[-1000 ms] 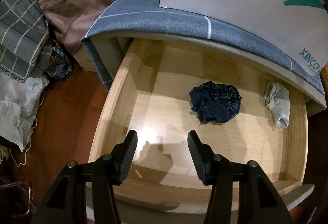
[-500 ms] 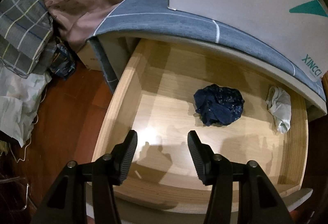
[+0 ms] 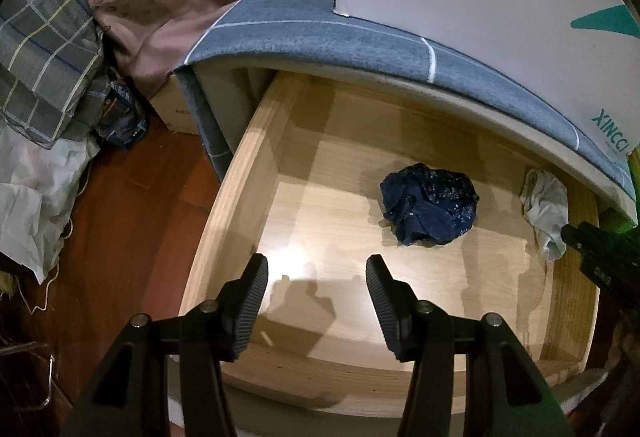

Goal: Take underwear out of drawer
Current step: 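Move the right tool back into the drawer and grasp the white underwear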

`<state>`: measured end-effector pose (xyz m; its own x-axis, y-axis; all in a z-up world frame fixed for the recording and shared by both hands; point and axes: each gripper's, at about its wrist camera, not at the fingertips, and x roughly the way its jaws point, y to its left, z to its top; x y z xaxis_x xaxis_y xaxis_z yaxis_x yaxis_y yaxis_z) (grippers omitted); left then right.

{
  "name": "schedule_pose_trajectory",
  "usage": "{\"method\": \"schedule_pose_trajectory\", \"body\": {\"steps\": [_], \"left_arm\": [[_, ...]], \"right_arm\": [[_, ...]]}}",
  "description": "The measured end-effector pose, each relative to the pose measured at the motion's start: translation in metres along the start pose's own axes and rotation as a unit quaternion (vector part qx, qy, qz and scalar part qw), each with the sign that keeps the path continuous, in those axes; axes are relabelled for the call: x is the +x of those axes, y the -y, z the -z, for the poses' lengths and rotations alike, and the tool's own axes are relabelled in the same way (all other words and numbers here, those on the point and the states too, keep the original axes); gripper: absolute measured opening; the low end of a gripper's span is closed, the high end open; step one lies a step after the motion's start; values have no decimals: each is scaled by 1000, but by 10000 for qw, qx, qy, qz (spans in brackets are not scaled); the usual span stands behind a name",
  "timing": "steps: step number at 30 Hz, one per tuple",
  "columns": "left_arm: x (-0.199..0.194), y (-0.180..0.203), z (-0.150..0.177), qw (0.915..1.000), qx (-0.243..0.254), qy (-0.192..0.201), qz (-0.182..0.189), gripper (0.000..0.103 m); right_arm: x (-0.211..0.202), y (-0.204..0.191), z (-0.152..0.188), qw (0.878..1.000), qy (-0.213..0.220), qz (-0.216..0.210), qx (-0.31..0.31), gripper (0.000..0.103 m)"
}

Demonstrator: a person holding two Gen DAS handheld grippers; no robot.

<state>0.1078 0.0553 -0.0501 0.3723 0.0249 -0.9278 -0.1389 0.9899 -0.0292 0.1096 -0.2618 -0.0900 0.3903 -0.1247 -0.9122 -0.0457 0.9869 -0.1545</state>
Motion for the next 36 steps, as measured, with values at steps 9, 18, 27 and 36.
{"method": "schedule_pose_trajectory", "body": {"steps": [9, 18, 27, 36], "left_arm": [[2, 2, -1, 10000, 20, -50, 13, 52], [2, 1, -1, 10000, 2, -61, 26, 52], [3, 1, -1, 10000, 4, -71, 33, 52], [4, -1, -1, 10000, -18, -78, 45, 52]], "right_arm": [[31, 0, -3, 9990, -340, 260, -153, 32], [41, -2, 1, 9974, -531, 375, -304, 18], [51, 3, 29, 9933, -1137, -42, -206, 10], [36, 9, 53, 9890, -1397, -438, -199, 7]]}}
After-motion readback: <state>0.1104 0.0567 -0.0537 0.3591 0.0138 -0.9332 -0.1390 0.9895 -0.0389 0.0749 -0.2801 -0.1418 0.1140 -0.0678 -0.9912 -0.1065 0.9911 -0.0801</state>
